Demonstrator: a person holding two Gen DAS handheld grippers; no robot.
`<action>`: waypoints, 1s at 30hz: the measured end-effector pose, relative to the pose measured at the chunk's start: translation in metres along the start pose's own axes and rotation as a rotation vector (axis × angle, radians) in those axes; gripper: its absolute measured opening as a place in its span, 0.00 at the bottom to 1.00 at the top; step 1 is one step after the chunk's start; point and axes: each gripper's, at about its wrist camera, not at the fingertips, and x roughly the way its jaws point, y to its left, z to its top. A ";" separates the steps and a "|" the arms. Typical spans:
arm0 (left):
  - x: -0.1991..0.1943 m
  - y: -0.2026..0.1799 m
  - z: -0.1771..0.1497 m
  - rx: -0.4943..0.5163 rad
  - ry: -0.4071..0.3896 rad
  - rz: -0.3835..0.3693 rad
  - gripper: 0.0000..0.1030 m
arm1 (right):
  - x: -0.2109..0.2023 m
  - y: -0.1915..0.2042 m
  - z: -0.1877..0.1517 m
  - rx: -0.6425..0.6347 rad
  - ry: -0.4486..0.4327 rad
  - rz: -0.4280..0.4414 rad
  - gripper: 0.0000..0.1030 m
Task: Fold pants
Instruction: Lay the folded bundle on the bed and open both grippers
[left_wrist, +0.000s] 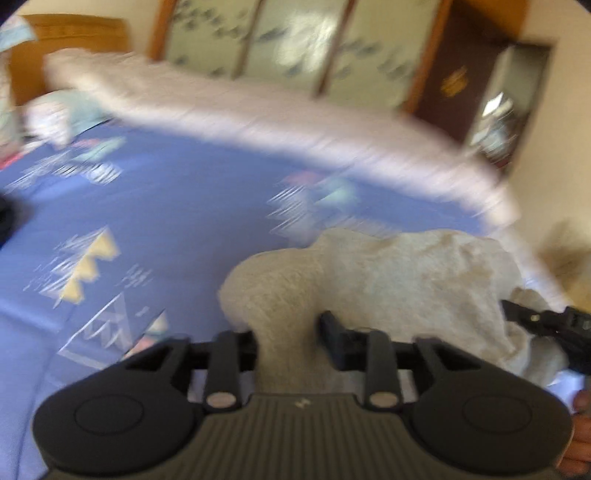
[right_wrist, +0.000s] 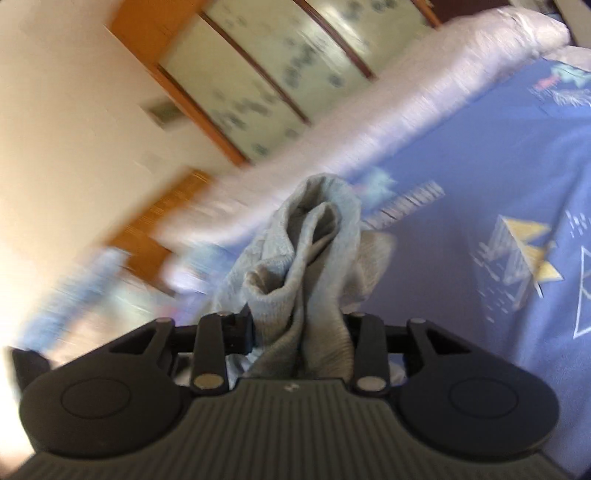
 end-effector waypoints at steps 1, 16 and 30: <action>0.023 0.001 -0.010 0.026 0.066 0.056 0.35 | 0.023 -0.008 -0.009 -0.009 0.050 -0.074 0.46; -0.006 0.023 -0.051 -0.092 0.123 0.097 0.58 | -0.025 -0.045 -0.055 0.136 0.038 -0.207 0.64; -0.079 -0.027 -0.148 0.063 0.212 0.122 0.61 | -0.072 0.013 -0.148 0.124 0.117 -0.266 0.64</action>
